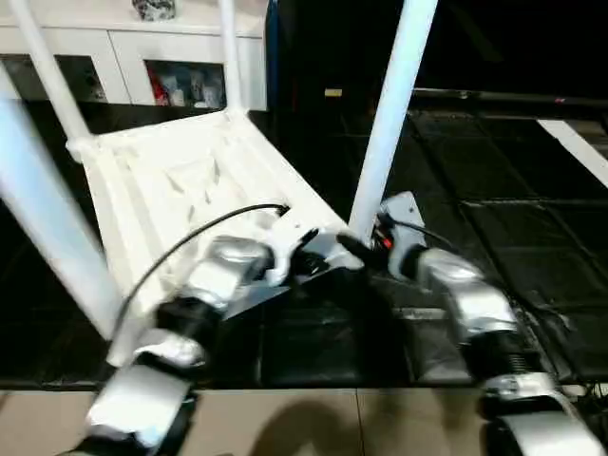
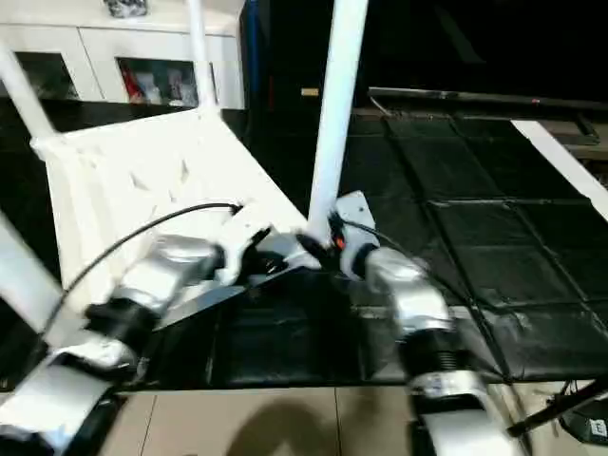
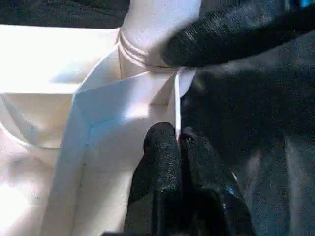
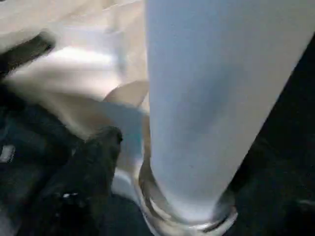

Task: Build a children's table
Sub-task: Rotate leg to tighten

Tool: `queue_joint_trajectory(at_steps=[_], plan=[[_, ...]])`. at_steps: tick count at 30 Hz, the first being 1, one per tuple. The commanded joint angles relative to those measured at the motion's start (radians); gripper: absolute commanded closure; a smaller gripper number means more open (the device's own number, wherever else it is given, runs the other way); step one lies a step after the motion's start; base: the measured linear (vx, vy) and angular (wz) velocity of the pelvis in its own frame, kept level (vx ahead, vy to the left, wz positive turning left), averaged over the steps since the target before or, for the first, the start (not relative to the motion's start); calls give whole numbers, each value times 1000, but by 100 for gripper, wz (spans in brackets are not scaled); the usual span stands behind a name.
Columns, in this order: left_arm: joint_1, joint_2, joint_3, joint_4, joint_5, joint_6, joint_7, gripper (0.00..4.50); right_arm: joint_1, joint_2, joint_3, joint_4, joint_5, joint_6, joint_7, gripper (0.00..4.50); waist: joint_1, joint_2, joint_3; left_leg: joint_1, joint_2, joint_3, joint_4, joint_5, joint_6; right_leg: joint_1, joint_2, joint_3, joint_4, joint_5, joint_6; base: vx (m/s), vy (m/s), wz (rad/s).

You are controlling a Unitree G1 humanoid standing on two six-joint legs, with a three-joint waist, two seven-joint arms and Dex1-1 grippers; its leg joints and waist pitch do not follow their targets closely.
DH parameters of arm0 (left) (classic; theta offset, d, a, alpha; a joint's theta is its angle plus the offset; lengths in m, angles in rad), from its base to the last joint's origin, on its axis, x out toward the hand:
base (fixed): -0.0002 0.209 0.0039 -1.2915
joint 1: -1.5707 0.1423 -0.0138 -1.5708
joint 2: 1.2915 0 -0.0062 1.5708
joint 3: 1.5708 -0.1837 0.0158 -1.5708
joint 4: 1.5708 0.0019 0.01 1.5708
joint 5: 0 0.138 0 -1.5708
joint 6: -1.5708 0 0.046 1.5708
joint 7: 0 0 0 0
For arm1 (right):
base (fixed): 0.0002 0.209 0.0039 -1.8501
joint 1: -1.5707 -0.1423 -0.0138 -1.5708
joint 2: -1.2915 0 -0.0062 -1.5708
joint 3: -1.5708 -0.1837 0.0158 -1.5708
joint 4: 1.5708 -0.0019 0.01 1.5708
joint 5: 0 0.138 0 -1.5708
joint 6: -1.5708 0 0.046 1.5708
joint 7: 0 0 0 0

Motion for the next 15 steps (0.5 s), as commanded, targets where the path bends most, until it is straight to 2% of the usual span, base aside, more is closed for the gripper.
queue_joint_trajectory(at_steps=[1, 3, 7, 8, 10, 13, 15], plan=[[-9, 12, -28, -32, -10, -46, -77, 450, 0, -19, 33, 5, 6, -20, 91, 94, 6, -6, -68, 4, 69, -32, -56, -102, 99, 55, -116, 78, -73, -195, -159, 0, 0, 0], [-5, 52, -41, -35, -15, -82, -162, 450, 3, -54, 37, -9, 28, -36, 192, 94, 21, -4, -67, 6, 73, -29, -54, -96, 109, 53, -116, 77, -68, -160, -174, 0, 0, 0], [0, 77, -52, -42, -21, -105, -223, 450, 7, -71, 39, -20, 42, -44, 251, 94, 32, -3, -71, 4, 79, -29, -51, -81, 102, 52, -118, 77, -56, -115, -187, 0, 0, 0], [12, 116, -72, -69, -36, -127, -324, 450, 12, -95, 50, -24, 52, -72, 334, 94, 39, -3, -70, 3, 79, -28, -50, -87, 101, 50, -119, 76, -55, -115, -190, 0, 0, 0], [21, 150, -94, -92, -48, -137, -406, 450, 10, -117, 59, -11, 67, -96, 412, 94, 45, -2, -70, 3, 80, -27, -50, -92, 98, 50, -120, 77, -54, -127, -189, 0, 0, 0], [23, 167, -106, -95, -46, -150, -435, 450, 6, -130, 65, 8, 76, -118, 460, 94, 50, -2, -67, 6, 80, -24, -51, -102, 94, 45, -116, 77, -56, -137, -187, 0, 0, 0], [22, 187, -124, -91, -42, -180, -486, 450, -6, -148, 69, 29, 108, -97, 559, 94, 56, -9, -65, 6, 78, -24, -51, -121, 82, 47, -120, 77, -63, -192, -175, 0, 0, 0]])
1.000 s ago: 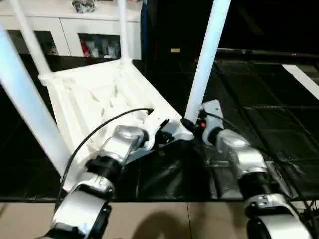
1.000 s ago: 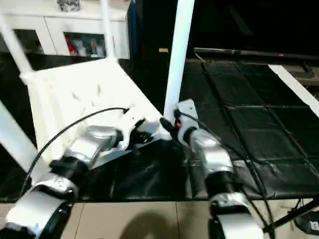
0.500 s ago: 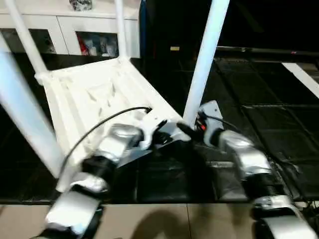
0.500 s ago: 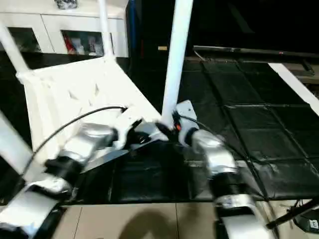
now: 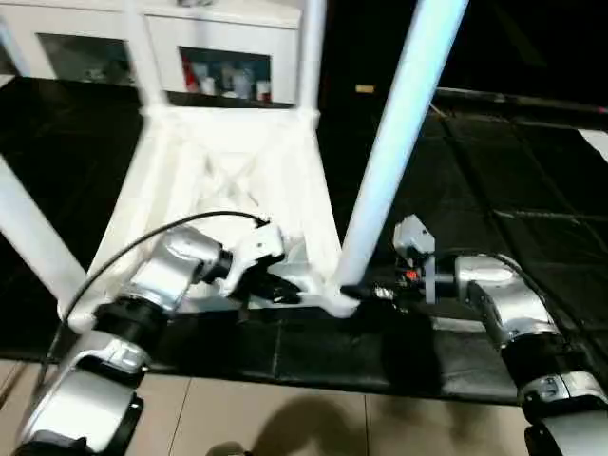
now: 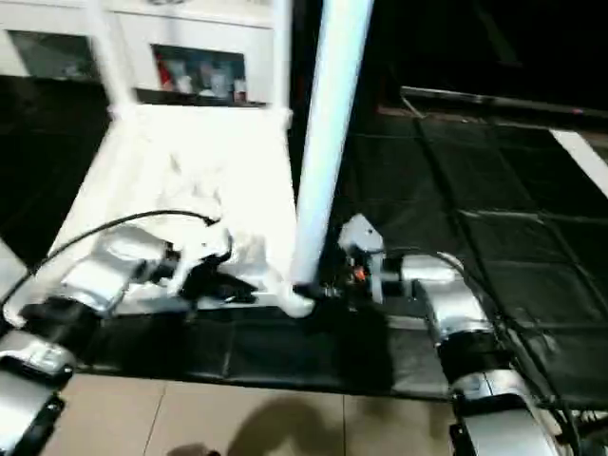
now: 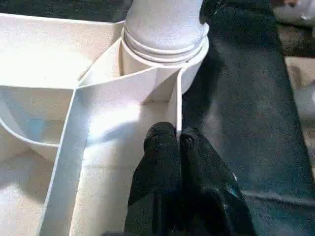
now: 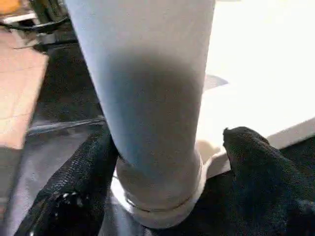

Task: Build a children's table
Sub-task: Rotate leg to tighten

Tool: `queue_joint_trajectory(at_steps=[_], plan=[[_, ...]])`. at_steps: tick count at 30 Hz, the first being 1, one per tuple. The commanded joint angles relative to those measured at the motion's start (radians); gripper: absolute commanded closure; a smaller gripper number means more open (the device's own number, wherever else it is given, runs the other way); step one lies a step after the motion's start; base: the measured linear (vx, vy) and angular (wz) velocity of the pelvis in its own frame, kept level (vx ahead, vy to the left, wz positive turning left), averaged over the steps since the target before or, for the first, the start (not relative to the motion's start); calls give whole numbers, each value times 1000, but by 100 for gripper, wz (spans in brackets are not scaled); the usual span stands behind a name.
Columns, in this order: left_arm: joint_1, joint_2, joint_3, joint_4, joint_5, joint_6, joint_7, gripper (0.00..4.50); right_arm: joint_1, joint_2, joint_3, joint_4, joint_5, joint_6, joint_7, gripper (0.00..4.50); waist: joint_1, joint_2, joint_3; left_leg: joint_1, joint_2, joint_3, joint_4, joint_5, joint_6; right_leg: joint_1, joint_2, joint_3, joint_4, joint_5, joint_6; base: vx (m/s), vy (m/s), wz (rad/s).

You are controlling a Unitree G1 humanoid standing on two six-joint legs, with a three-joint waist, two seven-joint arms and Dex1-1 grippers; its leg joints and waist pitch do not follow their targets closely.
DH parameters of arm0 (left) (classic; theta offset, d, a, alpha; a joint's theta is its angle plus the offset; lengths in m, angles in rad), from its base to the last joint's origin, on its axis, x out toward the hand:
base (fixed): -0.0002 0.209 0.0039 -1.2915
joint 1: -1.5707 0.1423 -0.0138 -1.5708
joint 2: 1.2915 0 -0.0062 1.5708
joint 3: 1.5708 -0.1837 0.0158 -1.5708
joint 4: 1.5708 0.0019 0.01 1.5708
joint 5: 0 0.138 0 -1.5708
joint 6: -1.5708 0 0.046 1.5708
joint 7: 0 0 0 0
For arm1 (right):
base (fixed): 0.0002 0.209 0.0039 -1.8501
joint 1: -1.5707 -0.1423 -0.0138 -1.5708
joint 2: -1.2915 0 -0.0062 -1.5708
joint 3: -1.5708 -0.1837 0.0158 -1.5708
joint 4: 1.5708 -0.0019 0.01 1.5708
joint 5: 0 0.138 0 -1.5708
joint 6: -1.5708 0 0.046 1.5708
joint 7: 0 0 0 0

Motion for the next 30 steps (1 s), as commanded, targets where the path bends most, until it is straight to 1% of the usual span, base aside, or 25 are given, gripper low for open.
queue_joint_trajectory(at_steps=[1, 2, 3, 4, 5, 7, 10, 11, 12, 13, 15, 16, 17, 20, 21, 24, 25, 26, 27, 28, 29, 30], plan=[[-7, -7, -40, -32, -9, -31, -87, 450, -15, -24, -3, 14, 31, 10, 65, 94, -3, -1, -68, 21, 78, -26, -60, -126, 78, 57, -119, 77, -71, -223, -161, 0, 0, 0], [-7, -3, -43, -32, -9, -37, -100, 450, -17, -27, -3, 16, 39, 20, 88, 111, -2, -2, -68, 21, 77, -26, -59, -124, 76, 56, -118, 78, -71, -228, -158, 0, 0, 0], [-6, 1, -48, -36, -9, -40, -114, 450, -20, -30, 1, 16, 44, 30, 112, 111, 2, -2, -68, 25, 79, -26, -60, -123, 73, 52, -116, 77, -70, -229, -158, 0, 0, 0], [-6, 2, -49, -37, -8, -41, -118, 450, -21, -31, 2, 17, 44, 32, 118, 121, 2, -2, -68, 25, 79, -26, -60, -123, 73, 52, -116, 77, -70, -229, -158, 0, 0, 0], [-4, 6, -55, -41, -5, -49, -136, 450, -25, -34, 11, 23, 43, 35, 150, 137, 2, -4, -68, 19, 79, -27, -60, -117, 73, 56, -118, 76, -68, -233, -154, 0, 0, 0], [-4, 7, -58, -42, -4, -53, -142, 450, -29, -33, 18, 33, 38, 31, 160, 161, 2, -5, -69, 18, 78, -28, -60, -111, 70, 56, -119, 75, -68, -238, -149, 0, 0, 0], [-4, 11, -66, -49, -10, -54, -149, 450, -40, -30, 27, 60, 37, 17, 181, 172, 2, -7, -70, 17, 77, -27, -58, -112, 68, 56, -119, 75, -68, -250, -147, 0, 0, 0], [-4, 11, -66, -48, -10, -55, -149, 450, -44, -27, 28, 65, 39, 15, 186, 181, 2, -6, -71, 16, 77, -28, -58, -107, 67, 57, -118, 74, -67, -248, -145, 0, 0, 0], [-5, 12, -67, -47, -11, -56, -150, 450, -47, -26, 27, 70, 40, 14, 191, 201, 2, -6, -70, 16, 77, -28, -58, -106, 68, 56, -117, 74, -68, -245, -145, 0, 0, 0], [-7, 11, -66, -45, -11, -57, -148, 450, -49, -23, 26, 75, 40, 12, 193, 201, 2, -6, -71, 17, 77, -28, -58, -107, 68, 56, -118, 74, -67, -243, -145, 0, 0, 0], [-10, 9, -66, -38, -11, -62, -148, 450, -55, -20, 27, 85, 44, 11, 202, 215, 2, -7, -71, 16, 77, -28, -57, -102, 69, 56, -117, 74, -66, -232, -147, 0, 0, 0], [-12, 9, -65, -35, -10, -64, -149, 450, -57, -19, 28, 87, 47, 12, 208, 231, 2, -7, -71, 17, 77, -28, -57, -100, 70, 56, -117, 74, -66, -230, -149, 0, 0, 0], [-13, 9, -65, -33, -9, -66, -150, 450, -57, -18, 28, 86, 49, 13, 211, 231, 2, -5, -72, 18, 77, -28, -57, -102, 70, 55, -117, 74, -66, -230, -150, 0, 0, 0], [-17, 7, -62, -24, -9, -67, -144, 450, -54, -17, 28, 80, 56, 22, 222, 243, 2, -5, -71, 18, 78, -28, -58, -108, 67, 55, -116, 74, -66, -236, -150, 0, 0, 0], [-21, 1, -55, -14, -4, -55, -119, 450, -49, -13, 21, 73, 66, 37, 217, 245, 2, -4, -71, 17, 77, -28, -57, -110, 66, 56, -117, 74, -67, -240, -149, 0, 0, 0], [-23, -1, -53, -10, -3, -49, -109, 450, -48, -11, 17, 73, 70, 43, 213, 246, 2, -5, -70, 17, 77, -28, -57, -116, 63, 56, -118, 74, -69, -253, -147, 0, 0, 0], [-32, -20, -40, -1, 0, -15, -55, 450, -48, 11, -5, 76, 76, 79, 138, 246, 1, -4, -69, 18, 77, -28, -58, -119, 58, 55, -117, 75, -69, -261, -146, 0, 0, 0], [-36, -37, -31, 2, 2, 13, -10, 450, -42, 22, -8, 74, 62, 80, 80, 247, 2, -4, -68, 19, 77, -29, -58, -122, 56, 54, -117, 74, -71, -272, -144, 0, 0, 0], [-41, -57, -20, 7, 5, 45, 41, 450, -35, 35, -10, 72, 44, 78, 15, 247, -4, -2, -66, 22, 78, -30, -60, -147, 37, 50, -118, 74, -76, -315, -135, 0, 0, 0], [-43, -72, -13, 11, 6, 66, 76, 450, -30, 42, -9, 69, 33, 79, -19, 247, -4, -2, -66, 22, 78, -30, -60, -147, 37, 50, -118, 74, -76, -315, -135, 0, 0, 0], [-46, -104, 2, 16, 3, 102, 133, 450, -23, 61, -12, 61, 15, 91, -98, 247, -10, -3, -64, 20, 75, -33, -61, -162, 17, 53, -120, 74, -81, -350, -127, 0, 0, 0], [-47, -122, 11, 19, 0, 121, 165, 450, -21, 74, -15, 57, 5, 103, -146, 248, -11, -3, -62, 21, 73, -35, -62, -171, 15, 53, -121, 73, -84, -370, -123, 0, 0, 0]])
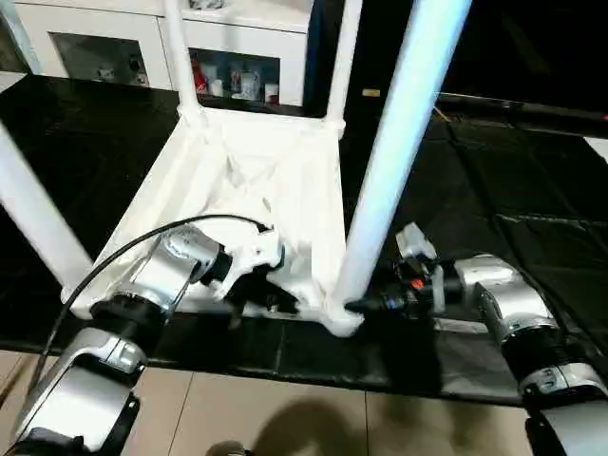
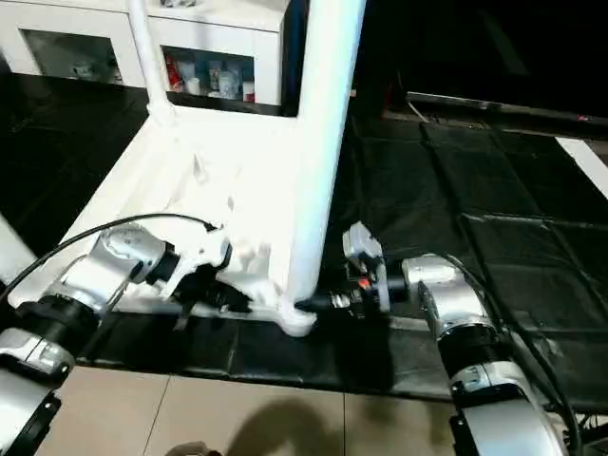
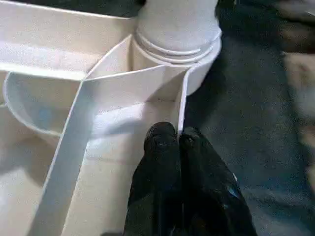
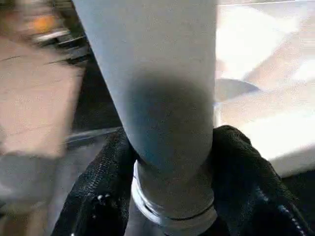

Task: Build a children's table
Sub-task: Rotate leg to tighten

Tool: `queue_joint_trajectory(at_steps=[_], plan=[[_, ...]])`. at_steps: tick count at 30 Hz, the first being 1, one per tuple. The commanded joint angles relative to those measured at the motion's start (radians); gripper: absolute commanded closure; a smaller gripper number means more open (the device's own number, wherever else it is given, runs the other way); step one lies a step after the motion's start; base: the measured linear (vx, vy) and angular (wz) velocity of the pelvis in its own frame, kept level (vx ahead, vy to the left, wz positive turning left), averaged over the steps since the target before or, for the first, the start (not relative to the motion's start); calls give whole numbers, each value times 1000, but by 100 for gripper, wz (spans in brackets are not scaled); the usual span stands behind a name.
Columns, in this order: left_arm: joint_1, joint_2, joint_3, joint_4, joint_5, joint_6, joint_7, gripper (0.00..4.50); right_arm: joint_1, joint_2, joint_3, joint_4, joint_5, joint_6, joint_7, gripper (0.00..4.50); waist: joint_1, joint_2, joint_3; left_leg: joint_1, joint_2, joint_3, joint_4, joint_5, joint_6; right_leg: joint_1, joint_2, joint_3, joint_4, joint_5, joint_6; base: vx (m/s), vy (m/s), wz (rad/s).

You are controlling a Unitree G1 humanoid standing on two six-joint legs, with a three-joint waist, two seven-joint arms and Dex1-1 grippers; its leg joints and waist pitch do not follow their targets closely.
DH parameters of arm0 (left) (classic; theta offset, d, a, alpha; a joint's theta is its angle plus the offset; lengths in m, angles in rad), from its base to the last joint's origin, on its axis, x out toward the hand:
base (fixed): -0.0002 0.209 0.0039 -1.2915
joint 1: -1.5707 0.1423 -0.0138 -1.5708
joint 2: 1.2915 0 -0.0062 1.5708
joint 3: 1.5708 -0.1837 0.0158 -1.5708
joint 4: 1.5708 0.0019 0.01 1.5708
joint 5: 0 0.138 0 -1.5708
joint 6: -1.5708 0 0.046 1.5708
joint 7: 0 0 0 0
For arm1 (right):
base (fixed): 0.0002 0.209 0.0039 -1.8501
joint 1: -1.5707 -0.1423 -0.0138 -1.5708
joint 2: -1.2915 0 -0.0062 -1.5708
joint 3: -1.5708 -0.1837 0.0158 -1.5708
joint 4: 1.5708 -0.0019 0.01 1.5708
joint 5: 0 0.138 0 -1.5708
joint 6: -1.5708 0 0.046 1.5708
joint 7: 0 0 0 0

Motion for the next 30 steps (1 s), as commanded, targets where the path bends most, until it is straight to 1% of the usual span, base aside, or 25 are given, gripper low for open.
queue_joint_trajectory(at_steps=[1, 2, 3, 4, 5, 6, 7, 8, 9, 10, 11, 12, 14, 15, 16, 17, 19, 20, 22, 23, 24, 25, 27, 29, 30], plan=[[-23, -78, -4, -4, -31, 45, 63, 450, 8, 44, 10, -11, -20, 39, -112, 250, -9, 1, -63, 21, 70, -35, -70, -176, 17, 50, -122, 73, -95, -379, -125, 0, 0, 0], [-27, -116, 12, 6, -30, 77, 135, 450, 13, 71, 7, -24, -38, 64, -201, 251, -21, 0, -63, 13, 66, -39, -71, -173, 16, 57, -122, 71, -96, -385, -116, 0, 0, 0], [-29, -133, 17, 11, -29, 89, 164, 450, 13, 87, 3, -27, -45, 82, -248, 251, -21, 0, -63, 13, 66, -39, -71, -173, 16, 57, -122, 71, -96, -385, -116, 0, 0, 0], [-31, -157, 25, 20, -28, 107, 204, 450, 10, 111, -3, -30, -56, 111, -319, 252, -36, 0, -60, 15, 62, -40, -72, -194, 12, 55, -118, 68, -104, -417, -105, 0, 0, 0], [-38, -188, 38, 40, -29, 121, 259, 450, 8, 140, -6, -36, -73, 136, -393, 252, -45, 0, -58, 19, 57, -39, -70, -212, 11, 52, -117, 67, -111, -456, -93, 0, 0, 0], [-38, -188, 38, 40, -29, 121, 259, 450, 8, 140, -6, -36, -73, 136, -393, 253, -50, -1, -55, 19, 54, -38, -70, -221, 14, 52, -116, 65, -116, -483, -85, 0, 0, 0], [-47, -221, 54, 63, -31, 132, 321, 450, 4, 172, -13, -40, -85, 160, -469, 253, -50, 1, -55, 23, 51, -39, -68, -229, 15, 51, -118, 63, -122, -515, -76, 0, 0, 0], [-63, -265, 77, 99, -33, 138, 414, 450, -6, 219, -26, -40, -96, 191, -571, 254, -55, 2, -51, 32, 48, -38, -65, -249, 14, 44, -116, 59, -134, -575, -57, 0, 0, 0], [-69, -278, 85, 109, -33, 138, 444, 450, -11, 235, -30, -38, -95, 200, -604, 255, -57, 3, -53, 38, 46, -40, -64, -257, 9, 42, -115, 55, -139, -604, -44, 0, 0, 0], [-69, -278, 85, 109, -33, 138, 444, 450, -11, 235, -30, -38, -95, 200, -604, 255, -58, 2, -56, 34, 49, -43, -68, -253, 14, 48, -117, 54, -140, -591, -38, 0, 0, 0], [-77, -297, 97, 124, -31, 133, 488, 450, -21, 260, -37, -32, -94, 208, -653, 255, -58, 7, -56, 33, 51, -44, -71, -253, 18, 48, -116, 55, -140, -577, -38, 0, 0, 0], [-83, -315, 107, 133, -28, 130, 516, 450, -26, 281, -40, -32, -92, 219, -684, 255, -63, 8, -58, 32, 57, -47, -76, -255, 19, 49, -113, 55, -135, -534, -47, 0, 0, 0], [-86, -319, 101, 131, -17, 123, 514, 450, -24, 299, -37, -46, -88, 227, -686, 255, -67, 12, -60, 30, 63, -50, -83, -265, 18, 51, -116, 60, -128, -462, -73, 0, 0, 0], [-86, -317, 99, 129, -13, 123, 513, 450, -21, 300, -35, -54, -92, 227, -691, 255, -68, 13, -60, 32, 64, -49, -82, -268, 18, 50, -117, 62, -127, -452, -79, 0, 0, 0], [-87, -316, 98, 128, -11, 122, 514, 450, -20, 300, -35, -57, -93, 227, -694, 255, -71, 11, -60, 29, 63, -48, -83, -267, 20, 53, -118, 64, -124, -435, -89, 0, 0, 0], [-87, -310, 98, 125, -8, 122, 509, 450, -17, 300, -34, -64, -93, 225, -697, 200, -70, 11, -59, 29, 62, -47, -83, -264, 22, 53, -118, 66, -124, -428, -92, 0, 0, 0], [-90, -301, 97, 126, -5, 108, 500, 450, -9, 303, -42, -84, -86, 236, -704, 200, -69, 12, -59, 29, 61, -45, -82, -256, 27, 53, -121, 69, -123, -419, -100, 0, 0, 0], [-89, -292, 93, 122, -2, 95, 487, 450, -4, 301, -43, -94, -83, 240, -697, 180, -68, 8, -59, 29, 61, -44, -81, -249, 31, 52, -121, 70, -123, -420, -100, 0, 0, 0], [-87, -275, 84, 117, 3, 76, 461, 450, 4, 292, -43, -112, -85, 239, -687, 160, -67, 5, -59, 29, 62, -43, -83, -243, 33, 52, -120, 70, -122, -418, -99, 0, 0, 0], [-82, -245, 78, 109, 2, 66, 420, 450, 16, 274, -46, -131, -72, 244, -664, 152, -65, 7, -58, 29, 62, -44, -82, -243, 34, 52, -121, 71, -121, -420, -98, 0, 0, 0], [-79, -234, 75, 104, 1, 57, 403, 450, 20, 266, -50, -136, -64, 251, -655, 152, -65, 2, -60, 22, 61, -44, -83, -222, 40, 58, -123, 73, -117, -406, -95, 0, 0, 0], [-75, -223, 72, 98, -1, 48, 383, 450, 21, 258, -52, -138, -60, 249, -645, 140, -65, 2, -61, 21, 62, -44, -83, -211, 41, 59, -123, 74, -115, -391, -97, 0, 0, 0], [-64, -194, 63, 81, -5, 38, 331, 450, 24, 232, -50, -145, -54, 248, -605, 115, -65, 3, -63, 21, 63, -42, -82, -192, 43, 59, -122, 75, -108, -346, -111, 0, 0, 0], [-46, -153, 41, 59, -1, 4, 250, 450, 38, 186, -27, -167, -52, 215, -515, 105, -61, 3, -64, 22, 62, -39, -79, -175, 51, 59, -123, 77, -104, -308, -127, 0, 0, 0], [-45, -149, 39, 57, -1, 2, 243, 450, 40, 182, -26, -170, -50, 214, -505, 105, -58, 3, -64, 23, 64, -37, -79, -165, 58, 59, -122, 78, -101, -280, -135, 0, 0, 0]])
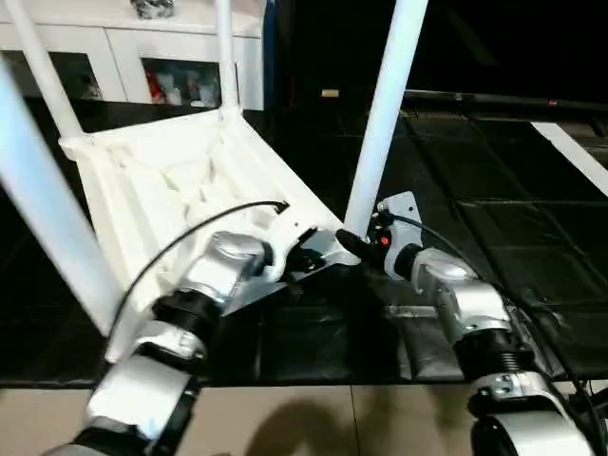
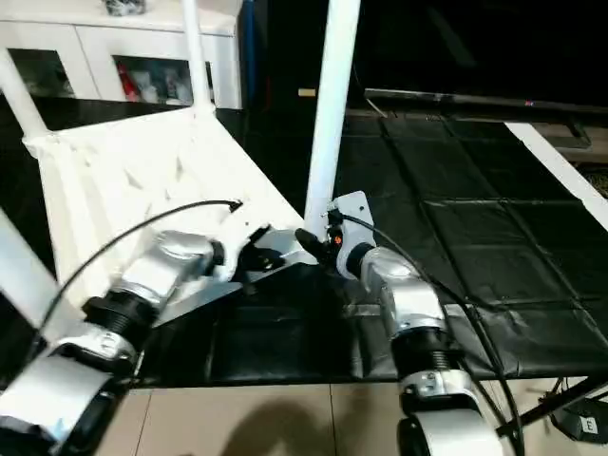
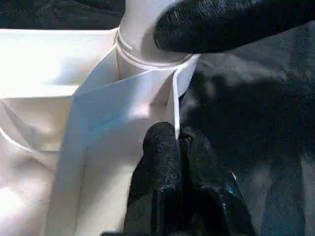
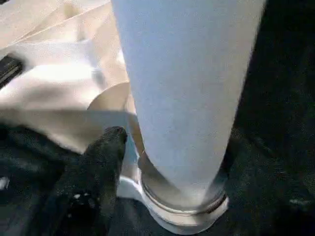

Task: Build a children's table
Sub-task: Rotate leg to tighten

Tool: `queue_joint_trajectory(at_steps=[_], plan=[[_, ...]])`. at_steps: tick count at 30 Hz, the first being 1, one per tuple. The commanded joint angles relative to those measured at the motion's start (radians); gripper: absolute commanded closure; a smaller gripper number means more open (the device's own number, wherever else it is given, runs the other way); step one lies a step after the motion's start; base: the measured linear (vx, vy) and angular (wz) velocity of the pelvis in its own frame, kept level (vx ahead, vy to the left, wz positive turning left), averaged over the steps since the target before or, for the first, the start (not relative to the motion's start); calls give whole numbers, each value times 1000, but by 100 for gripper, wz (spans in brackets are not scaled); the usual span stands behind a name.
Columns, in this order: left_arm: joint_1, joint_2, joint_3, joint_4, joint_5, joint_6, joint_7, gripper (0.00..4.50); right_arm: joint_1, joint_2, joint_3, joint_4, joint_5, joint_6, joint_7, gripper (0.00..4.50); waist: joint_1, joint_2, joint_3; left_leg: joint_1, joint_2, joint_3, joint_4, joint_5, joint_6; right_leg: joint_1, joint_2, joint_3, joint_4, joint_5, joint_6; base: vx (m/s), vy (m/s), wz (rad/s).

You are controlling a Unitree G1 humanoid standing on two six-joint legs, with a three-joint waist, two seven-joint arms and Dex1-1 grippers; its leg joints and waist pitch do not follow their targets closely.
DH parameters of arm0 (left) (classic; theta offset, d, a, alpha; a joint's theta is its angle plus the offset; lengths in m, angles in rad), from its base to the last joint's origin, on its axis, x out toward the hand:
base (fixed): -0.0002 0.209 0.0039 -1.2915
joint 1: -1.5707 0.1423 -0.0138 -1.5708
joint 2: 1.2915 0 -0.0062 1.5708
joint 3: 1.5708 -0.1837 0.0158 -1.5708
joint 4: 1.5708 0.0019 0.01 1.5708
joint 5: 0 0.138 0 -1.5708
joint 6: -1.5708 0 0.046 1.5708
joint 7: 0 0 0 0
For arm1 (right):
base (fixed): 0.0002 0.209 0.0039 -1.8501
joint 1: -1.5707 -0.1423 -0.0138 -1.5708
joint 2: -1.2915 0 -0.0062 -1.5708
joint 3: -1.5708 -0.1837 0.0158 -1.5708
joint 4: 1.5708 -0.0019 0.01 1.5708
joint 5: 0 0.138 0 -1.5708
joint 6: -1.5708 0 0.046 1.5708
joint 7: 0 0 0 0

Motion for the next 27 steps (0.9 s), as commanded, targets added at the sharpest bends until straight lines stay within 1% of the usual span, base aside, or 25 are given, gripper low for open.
queue_joint_trajectory(at_steps=[1, 2, 3, 4, 5, 6, 7, 8, 9, 10, 11, 13, 15, 16, 19, 22, 23, 24, 25, 27], plan=[[-6, -2, -37, -47, -12, -39, -84, 450, 17, 1, 60, -14, 29, 5, 100, 94, 9, 1, -62, 6, 67, -32, -62, -156, 61, 48, -122, 82, -84, -266, -141, 0, 0, 0], [-2, 8, -40, -53, -13, -43, -104, 450, 20, -13, 64, -22, 36, 4, 131, 94, 15, 3, -66, 5, 70, -32, -62, -128, 65, 51, -120, 81, -75, -215, -154, 0, 0, 0], [3, 24, -46, -60, -17, -56, -145, 450, 23, -36, 66, -26, 45, 3, 178, 94, 20, 3, -66, 5, 69, -31, -61, -122, 68, 52, -120, 81, -76, -206, -155, 0, 0, 0], [7, 34, -50, -66, -20, -67, -174, 450, 25, -53, 68, -28, 50, 1, 210, 94, 26, 4, -66, 7, 72, -31, -62, -117, 71, 50, -120, 80, -74, -198, -157, 0, 0, 0], [12, 63, -65, -72, -24, -104, -244, 450, 32, -102, 83, -32, 53, -36, 313, 94, 33, 6, -66, 6, 74, -30, -61, -114, 71, 51, -119, 79, -71, -186, -159, 0, 0, 0], [12, 67, -68, -72, -24, -110, -253, 450, 33, -110, 87, -33, 53, -44, 329, 94, 38, 8, -66, 8, 77, -27, -60, -113, 72, 49, -117, 79, -68, -166, -164, 0, 0, 0], [14, 76, -70, -77, -32, -113, -282, 450, 34, -128, 91, -33, 57, -56, 372, 94, 38, 8, -66, 8, 77, -27, -60, -113, 72, 49, -117, 79, -68, -166, -164, 0, 0, 0], [15, 83, -72, -82, -39, -116, -309, 450, 34, -143, 93, -32, 63, -67, 411, 94, 46, 8, -67, 11, 81, -27, -60, -116, 68, 47, -118, 78, -64, -149, -175, 0, 0, 0], [15, 92, -75, -85, -45, -118, -336, 450, 33, -160, 96, -29, 69, -76, 455, 94, 49, 7, -66, 11, 80, -26, -59, -120, 67, 47, -118, 79, -64, -149, -177, 0, 0, 0], [16, 102, -82, -88, -47, -123, -360, 450, 32, -175, 99, -25, 76, -91, 499, 94, 52, 4, -66, 10, 81, -25, -60, -126, 64, 47, -120, 79, -63, -155, -180, 0, 0, 0], [16, 105, -84, -88, -47, -126, -367, 450, 31, -180, 101, -23, 78, -97, 513, 94, 55, 5, -66, 10, 81, -26, -59, -130, 62, 47, -123, 79, -63, -164, -181, 0, 0, 0], [14, 122, -98, -89, -44, -142, -406, 450, 28, -208, 115, -10, 83, -126, 585, 94, 62, 0, -64, 8, 79, -25, -59, -137, 58, 48, -124, 79, -68, -207, -167, 0, 0, 0], [12, 132, -104, -92, -47, -148, -438, 450, 23, -228, 127, 1, 92, -135, 651, 94, 69, 1, -64, 9, 77, -24, -57, -136, 59, 47, -124, 80, -71, -232, -156, 0, 0, 0], [12, 134, -105, -93, -49, -149, -446, 450, 22, -231, 127, 3, 95, -135, 665, 94, 71, -2, -63, 9, 76, -24, -57, -135, 60, 47, -123, 79, -73, -247, -151, 0, 0, 0], [10, 152, -122, -92, -44, -168, -498, 450, 10, -236, 131, 24, 112, -134, 718, 94, 73, 0, -64, 8, 79, -26, -58, -135, 59, 46, -123, 78, -74, -267, -144, 0, 0, 0], [11, 169, -137, -93, -35, -186, -547, 450, -3, -236, 133, 50, 127, -137, 761, 94, 73, -1, -66, 7, 79, -27, -57, -123, 58, 46, -122, 77, -70, -248, -151, 0, 0, 0], [9, 169, -134, -92, -37, -189, -552, 450, -12, -233, 133, 70, 122, -156, 770, 109, 73, 1, -67, 7, 79, -27, -57, -120, 58, 45, -122, 77, -68, -239, -154, 0, 0, 0], [9, 169, -134, -92, -37, -189, -552, 450, -12, -233, 133, 70, 122, -156, 770, 109, 73, 1, -67, 7, 79, -27, -57, -120, 58, 45, -122, 77, -68, -239, -154, 0, 0, 0], [5, 171, -137, -87, -39, -197, -559, 450, -24, -225, 132, 95, 117, -175, 771, 109, 73, -1, -67, 8, 79, -26, -57, -120, 55, 45, -123, 77, -68, -234, -159, 0, 0, 0], [3, 172, -139, -85, -39, -200, -560, 450, -28, -222, 134, 104, 116, -183, 773, 138, 73, -1, -68, 7, 79, -26, -56, -118, 53, 45, -124, 77, -67, -233, -162, 0, 0, 0]])
